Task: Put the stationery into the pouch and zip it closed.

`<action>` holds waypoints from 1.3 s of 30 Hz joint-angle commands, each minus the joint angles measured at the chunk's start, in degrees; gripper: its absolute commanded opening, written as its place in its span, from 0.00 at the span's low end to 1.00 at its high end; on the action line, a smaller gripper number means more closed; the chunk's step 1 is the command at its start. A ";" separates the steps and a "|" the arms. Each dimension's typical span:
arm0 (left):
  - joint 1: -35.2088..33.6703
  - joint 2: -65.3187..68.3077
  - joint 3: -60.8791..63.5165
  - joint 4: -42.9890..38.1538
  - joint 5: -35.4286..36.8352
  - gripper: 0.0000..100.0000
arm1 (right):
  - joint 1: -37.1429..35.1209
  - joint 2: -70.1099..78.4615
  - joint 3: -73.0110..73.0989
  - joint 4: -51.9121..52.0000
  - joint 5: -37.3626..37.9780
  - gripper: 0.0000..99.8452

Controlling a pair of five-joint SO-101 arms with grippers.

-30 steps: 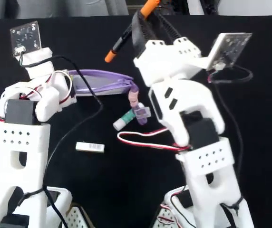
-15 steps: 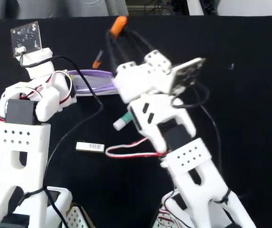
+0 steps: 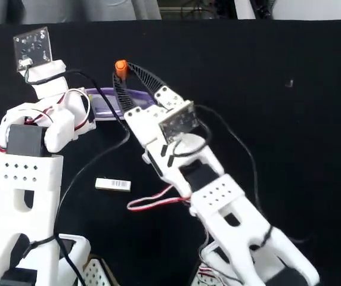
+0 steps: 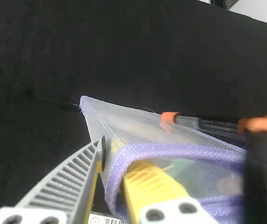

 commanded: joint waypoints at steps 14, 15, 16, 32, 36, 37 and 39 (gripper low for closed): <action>0.48 -2.02 -0.84 -0.62 -0.79 0.03 | 4.48 -25.80 -3.65 13.89 -1.76 0.01; 0.48 -2.02 -0.84 -0.62 -0.70 0.03 | 3.25 -28.53 -3.65 15.82 -3.43 0.01; 0.48 -2.02 -0.84 -0.62 -0.62 0.03 | 2.20 -30.73 -3.65 17.58 -5.19 0.01; 0.48 -1.58 -0.57 -1.67 -0.79 0.03 | -0.09 -34.33 -6.20 21.36 -15.56 0.01; 0.40 -1.67 -0.57 -1.49 -0.88 0.03 | -0.88 -34.15 -6.02 21.45 -20.48 0.01; 0.40 -1.67 -0.57 -1.49 -0.88 0.03 | -1.14 -33.80 -5.93 21.89 -20.40 0.01; 0.40 -1.58 -0.57 -1.49 -0.88 0.03 | -1.41 -33.63 -5.93 24.44 -20.31 0.01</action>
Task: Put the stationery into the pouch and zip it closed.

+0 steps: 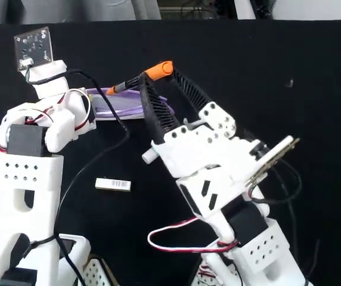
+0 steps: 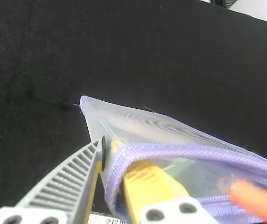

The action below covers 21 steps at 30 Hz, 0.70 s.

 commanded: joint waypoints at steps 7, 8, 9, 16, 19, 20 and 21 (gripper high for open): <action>0.40 -2.02 -0.57 -1.41 -0.44 0.03 | -1.23 0.84 3.74 -3.08 5.36 0.01; 0.40 -2.02 -0.57 -1.41 -0.44 0.03 | -1.32 1.71 4.88 -4.75 5.45 0.01; 0.40 -2.02 -0.57 -1.32 -0.44 0.03 | -1.32 2.95 5.85 -6.33 5.36 0.01; 0.40 -2.02 -0.57 -1.32 -0.44 0.03 | -1.58 17.89 5.41 -8.79 5.36 0.03; -0.66 -1.76 -0.57 -1.32 -0.44 0.03 | -2.73 22.99 3.56 -9.41 5.36 0.16; -1.89 -1.67 -0.57 -1.58 -0.18 0.03 | -2.81 23.25 3.30 -9.41 5.36 0.20; -2.77 -1.58 -0.57 -1.76 -0.09 0.03 | -2.90 23.34 3.30 -9.23 5.36 0.25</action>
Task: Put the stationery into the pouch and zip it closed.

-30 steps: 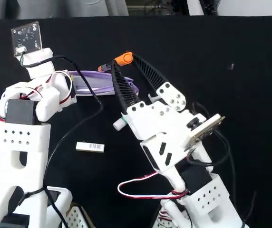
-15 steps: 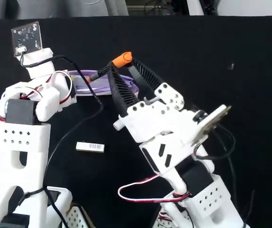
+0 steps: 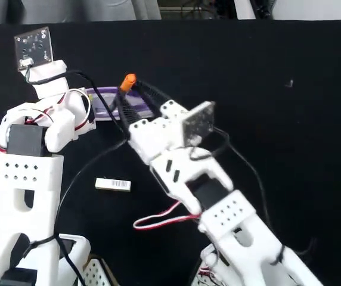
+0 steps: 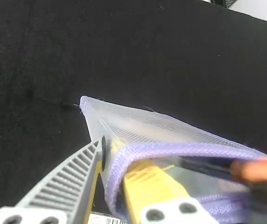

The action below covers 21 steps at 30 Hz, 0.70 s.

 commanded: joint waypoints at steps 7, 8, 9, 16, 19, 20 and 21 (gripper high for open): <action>-4.44 -1.85 -0.75 -2.02 -0.09 0.03 | -0.79 -0.92 -3.65 -1.14 0.97 0.28; -4.53 -1.67 -0.66 -2.64 -0.09 0.03 | -0.18 -2.33 -3.82 0.18 0.97 0.27; -4.53 -1.58 -0.57 -2.99 -0.26 0.03 | 0.53 -4.09 -4.26 1.93 0.97 0.27; -7.78 -1.58 1.63 -6.42 -0.18 0.03 | 7.82 -18.42 -14.37 20.04 0.97 0.27; -9.10 -1.49 2.07 -6.68 -0.09 0.03 | 9.93 -20.97 -19.74 27.34 1.05 0.27; -9.19 -1.49 1.98 -6.68 -0.18 0.03 | 10.73 -21.14 -21.23 29.45 1.05 0.27; -9.19 -1.49 1.98 -6.68 -0.18 0.03 | 11.87 -21.14 -22.90 31.38 1.05 0.27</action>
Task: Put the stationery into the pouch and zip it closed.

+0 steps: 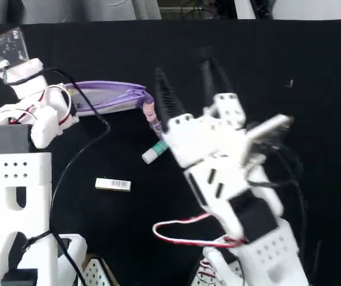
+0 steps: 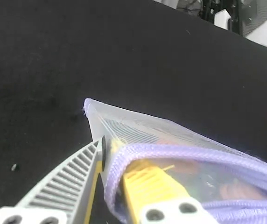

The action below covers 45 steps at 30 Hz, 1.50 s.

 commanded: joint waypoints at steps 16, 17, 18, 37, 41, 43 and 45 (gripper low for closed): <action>-1.19 -1.49 -0.92 -1.67 -0.44 0.03 | 18.11 5.93 -7.69 30.86 -10.46 0.27; -1.19 -1.49 -0.84 -1.67 -0.44 0.03 | 18.29 8.13 -7.25 30.86 -11.43 0.27; -1.19 -1.49 -0.84 -1.67 -0.44 0.03 | 18.55 10.68 -6.99 31.03 -12.31 0.27; -9.80 -1.49 -1.01 -5.71 -0.44 0.03 | 9.76 46.90 -4.97 21.80 -31.30 0.27; -12.18 -1.49 -1.01 -6.68 -0.35 0.03 | 4.75 52.18 -4.97 16.97 -31.47 0.27; -12.44 -1.49 -0.75 -7.38 -0.35 0.03 | 3.52 55.08 -5.32 15.12 -31.47 0.27; -12.44 -1.49 -0.75 -7.65 -0.35 0.03 | 3.34 57.27 -5.41 13.71 -31.47 0.27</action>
